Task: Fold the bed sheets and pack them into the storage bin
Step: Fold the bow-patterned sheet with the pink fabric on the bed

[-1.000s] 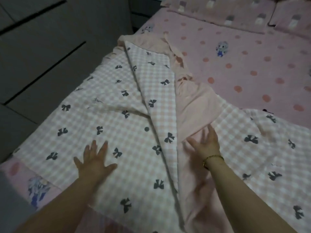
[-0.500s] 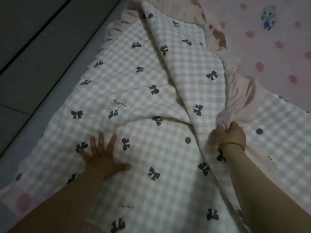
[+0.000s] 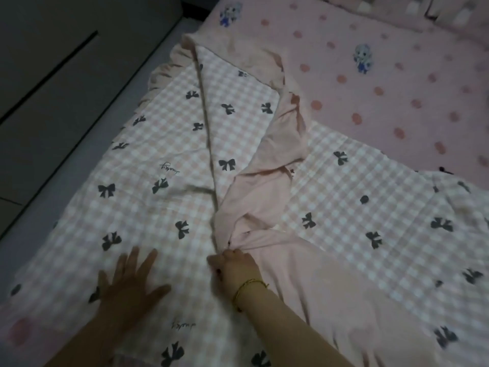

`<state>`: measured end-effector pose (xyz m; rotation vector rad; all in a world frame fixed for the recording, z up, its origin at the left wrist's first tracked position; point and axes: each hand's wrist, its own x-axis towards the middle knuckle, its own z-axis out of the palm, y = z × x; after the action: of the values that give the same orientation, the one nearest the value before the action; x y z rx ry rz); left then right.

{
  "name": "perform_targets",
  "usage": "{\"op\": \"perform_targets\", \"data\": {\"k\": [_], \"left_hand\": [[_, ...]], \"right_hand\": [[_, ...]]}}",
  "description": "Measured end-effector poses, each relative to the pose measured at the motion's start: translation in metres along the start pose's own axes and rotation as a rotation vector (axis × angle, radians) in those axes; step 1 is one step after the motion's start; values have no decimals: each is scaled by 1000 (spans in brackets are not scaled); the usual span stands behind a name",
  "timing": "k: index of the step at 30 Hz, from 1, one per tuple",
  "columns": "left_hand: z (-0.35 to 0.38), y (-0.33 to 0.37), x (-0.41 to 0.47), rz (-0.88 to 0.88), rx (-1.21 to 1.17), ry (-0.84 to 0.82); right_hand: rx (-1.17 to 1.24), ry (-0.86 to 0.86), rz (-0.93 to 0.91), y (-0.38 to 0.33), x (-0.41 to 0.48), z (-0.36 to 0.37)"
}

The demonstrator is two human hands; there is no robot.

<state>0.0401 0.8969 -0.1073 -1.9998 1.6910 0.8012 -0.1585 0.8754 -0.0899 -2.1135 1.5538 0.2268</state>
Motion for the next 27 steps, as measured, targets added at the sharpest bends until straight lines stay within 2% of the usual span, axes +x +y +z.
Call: {"op": "perform_targets", "data": {"k": [2, 3, 5, 6, 8, 11, 13, 16, 18, 21, 22, 24, 25, 27], "left_hand": [[7, -2, -7, -16, 14, -9], [7, -3, -8, -28, 14, -27], [9, -2, -6, -34, 25, -64], [10, -1, -5, -35, 32, -80], [15, -2, 3, -33, 40, -73], [16, -6, 18, 25, 24, -20], [17, -8, 26, 56, 6, -46], [26, -17, 34, 63, -19, 36], [30, -27, 39, 117, 58, -6], [55, -32, 47, 283, 87, 39], [53, -37, 48, 301, 71, 42], [30, -35, 35, 305, 46, -105], [11, -41, 32, 302, -9, -107], [-8, -50, 22, 302, -305, -158]], "right_hand": [[146, 255, 62, 3, -8, -9], [220, 451, 89, 7, -7, -12], [449, 672, 235, 17, -2, -24], [603, 663, 354, 21, 1, -33], [884, 499, 497, 29, 12, -45], [1155, 395, 540, 37, 45, -55], [1238, 405, 601, 39, 72, -63], [1205, 429, 672, 39, 103, -68], [1069, 379, 706, 31, 117, -67], [933, 340, 711, 20, 121, -76], [922, 411, 682, 14, 121, -80], [815, 547, 584, 1, 115, -87], [745, 618, 513, -17, 113, -95], [584, 565, 322, -54, 104, -102]]}}
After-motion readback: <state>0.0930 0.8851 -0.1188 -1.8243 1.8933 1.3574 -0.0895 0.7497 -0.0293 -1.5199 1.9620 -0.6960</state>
